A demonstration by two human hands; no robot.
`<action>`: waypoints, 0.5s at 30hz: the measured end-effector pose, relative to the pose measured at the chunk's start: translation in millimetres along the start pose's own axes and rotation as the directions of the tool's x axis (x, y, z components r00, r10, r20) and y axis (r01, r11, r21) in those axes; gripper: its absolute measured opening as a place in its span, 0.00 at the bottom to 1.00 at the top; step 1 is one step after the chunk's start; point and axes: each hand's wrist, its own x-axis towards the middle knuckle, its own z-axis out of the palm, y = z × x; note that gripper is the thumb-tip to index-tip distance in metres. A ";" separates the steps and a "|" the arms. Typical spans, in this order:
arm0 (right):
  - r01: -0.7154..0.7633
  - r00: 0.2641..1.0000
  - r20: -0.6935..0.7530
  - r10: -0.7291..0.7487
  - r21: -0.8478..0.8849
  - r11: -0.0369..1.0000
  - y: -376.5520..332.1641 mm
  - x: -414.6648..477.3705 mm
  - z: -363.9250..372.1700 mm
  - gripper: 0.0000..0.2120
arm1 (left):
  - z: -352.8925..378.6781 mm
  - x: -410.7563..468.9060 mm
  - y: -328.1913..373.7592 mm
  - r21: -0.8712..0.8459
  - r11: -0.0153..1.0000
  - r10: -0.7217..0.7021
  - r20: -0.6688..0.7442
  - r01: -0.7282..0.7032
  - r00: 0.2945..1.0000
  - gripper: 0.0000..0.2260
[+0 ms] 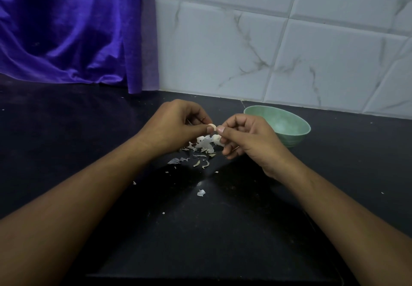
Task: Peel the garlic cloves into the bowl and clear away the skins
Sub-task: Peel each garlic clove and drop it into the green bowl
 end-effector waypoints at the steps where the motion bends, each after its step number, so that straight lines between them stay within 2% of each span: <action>1: 0.014 1.000 -0.014 -0.015 -0.041 0.999 0.5 0.6 -0.7 0.07 | -0.1 0.1 -0.1 -0.004 1.000 0.000 0.000 0.000 1.000 0.02; 4: 0.049 0.997 -0.049 -0.055 -0.116 0.992 1.3 0.8 -1.8 0.11 | -0.4 0.2 -0.2 -0.019 1.000 -0.001 0.000 0.001 1.000 0.02; 8: 0.065 0.998 -0.017 -0.067 -0.080 0.995 0.4 -0.4 -1.2 0.08 | 0.5 1.8 -2.5 -0.068 0.998 -0.012 0.007 0.012 1.000 0.02; 12: 0.093 0.995 0.052 -0.087 -0.143 0.985 3.3 -0.2 2.8 0.03 | 1.7 2.0 -3.2 -0.073 0.997 -0.019 0.030 0.021 0.999 0.03; 15: 0.105 0.994 0.039 -0.099 -0.179 0.978 3.9 1.0 2.5 0.06 | 1.9 1.8 -3.0 -0.045 0.999 -0.006 0.027 0.008 1.000 0.04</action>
